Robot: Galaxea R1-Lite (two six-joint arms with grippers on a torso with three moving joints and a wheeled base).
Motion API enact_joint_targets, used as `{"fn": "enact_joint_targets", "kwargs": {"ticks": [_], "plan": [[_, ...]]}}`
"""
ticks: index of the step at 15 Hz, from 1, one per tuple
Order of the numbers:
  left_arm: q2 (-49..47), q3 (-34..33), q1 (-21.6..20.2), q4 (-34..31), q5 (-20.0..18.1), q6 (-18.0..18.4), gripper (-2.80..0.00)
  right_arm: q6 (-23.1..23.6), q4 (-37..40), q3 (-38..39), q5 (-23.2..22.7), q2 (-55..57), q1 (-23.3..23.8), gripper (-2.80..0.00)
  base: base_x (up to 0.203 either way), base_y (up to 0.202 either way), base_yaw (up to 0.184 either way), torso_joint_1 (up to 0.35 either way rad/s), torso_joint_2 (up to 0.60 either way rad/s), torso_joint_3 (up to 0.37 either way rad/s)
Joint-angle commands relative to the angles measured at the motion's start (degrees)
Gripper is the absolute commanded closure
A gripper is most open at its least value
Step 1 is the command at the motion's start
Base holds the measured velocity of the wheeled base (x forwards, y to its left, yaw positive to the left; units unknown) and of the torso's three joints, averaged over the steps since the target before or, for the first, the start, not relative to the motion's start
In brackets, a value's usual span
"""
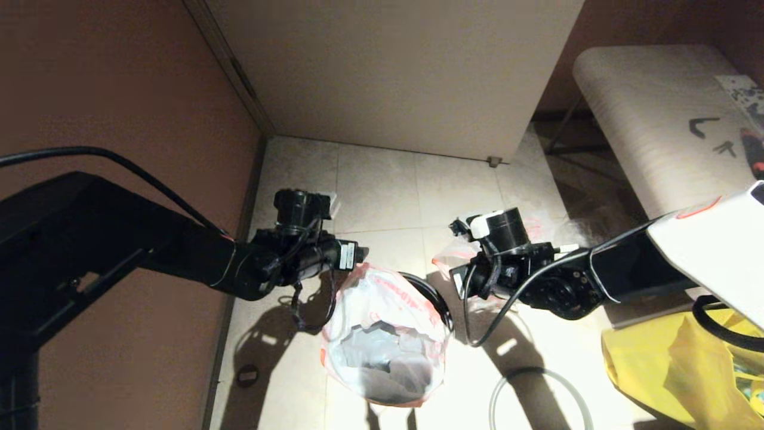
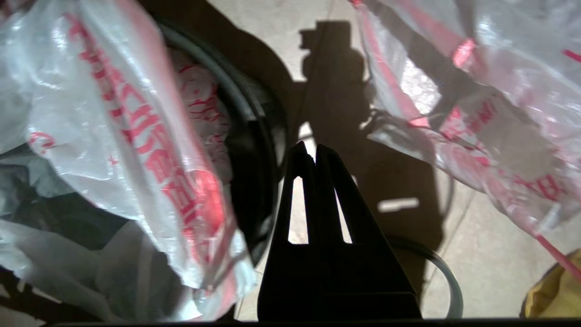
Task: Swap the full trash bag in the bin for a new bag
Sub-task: Put the new garbage bag on the trash can
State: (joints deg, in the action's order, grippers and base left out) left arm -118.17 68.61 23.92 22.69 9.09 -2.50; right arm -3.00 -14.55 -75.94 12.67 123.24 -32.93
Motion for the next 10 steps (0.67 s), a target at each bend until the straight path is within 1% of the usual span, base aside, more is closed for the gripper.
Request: {"fn": "enact_joint_targets", "kwargs": {"ticks": [1, 2, 3, 4, 6, 7, 10], "plan": [[2.4, 4.0, -0.1, -1.9, 0.1, -0.1, -2.8, 0.3, 0.7, -2.5, 0.1, 3.0, -1.4, 0.0, 0.0, 0.0, 0.0, 0.0, 0.0, 0.0], [3.4, 6.7, -0.1, -5.4, 0.2, -0.2, -2.8, 1.0, 1.7, -4.2, 0.1, 4.1, -2.3, 0.0, 0.0, 0.0, 0.0, 0.0, 0.0, 0.0], [4.7, 8.3, -0.5, -8.3, 0.3, -0.3, -2.8, 1.5, 1.9, -5.5, 0.1, 5.1, -3.0, -2.8, 0.0, 0.0, 0.0, 0.0, 0.0, 0.0], [5.9, 9.5, -1.6, -10.5, 0.4, -0.3, -2.8, 1.7, 2.0, -6.7, 0.2, 6.2, -3.7, -2.8, 0.0, 0.0, 0.0, 0.0, 0.0, 0.0], [7.5, 10.9, -1.7, -14.6, 0.4, -0.8, -2.8, 2.3, 2.3, -9.0, 0.4, 9.2, -4.7, -2.8, 0.0, 0.0, 0.0, 0.0, 0.0, 0.0], [7.5, 11.4, -1.8, -14.9, 0.5, -1.6, -2.8, 2.9, 2.2, -10.2, 1.0, 10.7, -5.0, -2.8, 0.0, 0.0, 0.0, 0.0, 0.0, 0.0], [7.0, 11.9, -1.9, -15.1, 0.5, -2.1, -2.8, 3.8, 2.2, -12.6, 1.7, 12.7, -5.8, -2.8, 0.0, 0.0, 0.0, 0.0, 0.0, 0.0]]}}
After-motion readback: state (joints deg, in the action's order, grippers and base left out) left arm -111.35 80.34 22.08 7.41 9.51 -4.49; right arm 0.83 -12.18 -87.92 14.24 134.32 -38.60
